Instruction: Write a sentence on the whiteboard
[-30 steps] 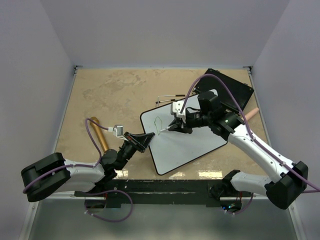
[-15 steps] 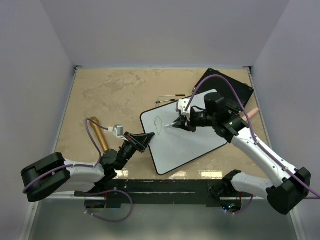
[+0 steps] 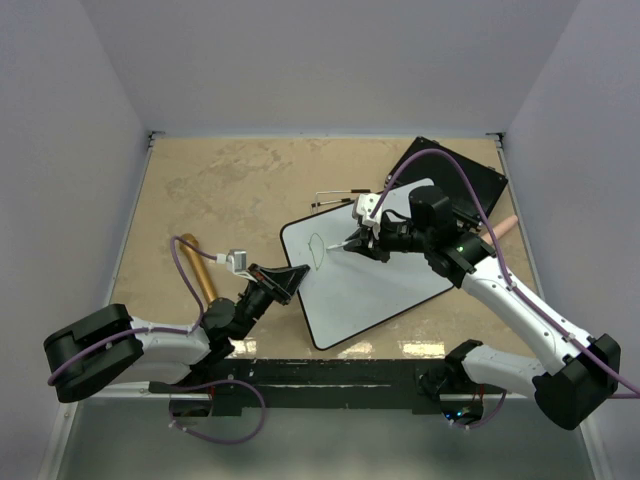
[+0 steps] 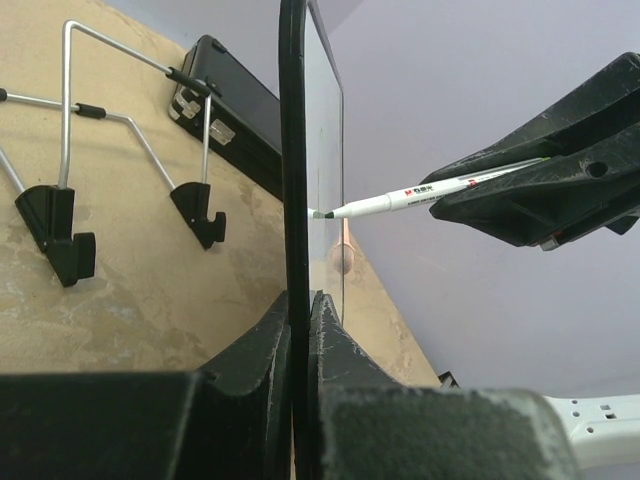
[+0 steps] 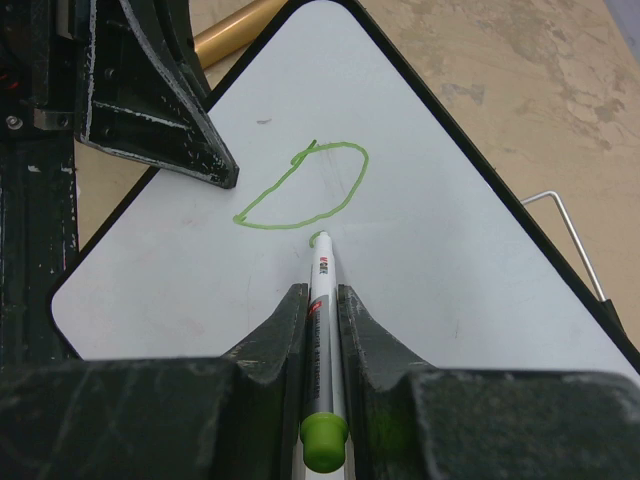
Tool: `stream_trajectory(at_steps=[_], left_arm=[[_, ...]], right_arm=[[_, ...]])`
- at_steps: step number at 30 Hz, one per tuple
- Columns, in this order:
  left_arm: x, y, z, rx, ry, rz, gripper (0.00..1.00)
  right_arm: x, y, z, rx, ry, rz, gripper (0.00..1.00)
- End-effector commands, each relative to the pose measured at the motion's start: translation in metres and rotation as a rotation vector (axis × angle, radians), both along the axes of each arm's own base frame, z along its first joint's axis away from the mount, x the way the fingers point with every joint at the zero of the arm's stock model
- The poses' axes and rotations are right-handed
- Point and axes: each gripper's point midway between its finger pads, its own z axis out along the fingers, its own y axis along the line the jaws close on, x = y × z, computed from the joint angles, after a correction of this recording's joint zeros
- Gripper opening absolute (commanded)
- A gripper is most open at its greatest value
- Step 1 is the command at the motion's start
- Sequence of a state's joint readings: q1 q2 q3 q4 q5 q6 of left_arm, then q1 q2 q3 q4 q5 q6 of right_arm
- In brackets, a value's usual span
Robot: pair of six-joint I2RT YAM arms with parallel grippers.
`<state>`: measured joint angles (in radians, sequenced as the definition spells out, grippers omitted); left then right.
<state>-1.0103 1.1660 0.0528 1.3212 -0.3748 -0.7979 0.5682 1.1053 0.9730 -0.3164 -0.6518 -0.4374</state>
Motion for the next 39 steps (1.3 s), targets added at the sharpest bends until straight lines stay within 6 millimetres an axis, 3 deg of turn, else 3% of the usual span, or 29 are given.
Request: stream_trajectory(at_steps=[1, 21, 32, 39], left_arm=[[0.001, 0.004, -0.011, 0.115, -0.067, 0.02, 0.0], [0.001, 0.006, -0.01, 0.112, -0.069, 0.029, 0.0], [0.001, 0.004, -0.01, 0.112, -0.071, 0.02, 0.0], [0.001, 0.006, -0.011, 0.112, -0.068, 0.025, 0.0]], right_arm=[[0.009, -0.002, 0.01, 0.025, -0.039, -0.048, 0.0], [-0.02, -0.009, -0.029, -0.086, 0.026, 0.092, 0.0], [0.006, -0.004, 0.01, 0.008, -0.047, -0.032, 0.0], [0.023, -0.015, 0.021, 0.035, -0.081, -0.135, 0.0]])
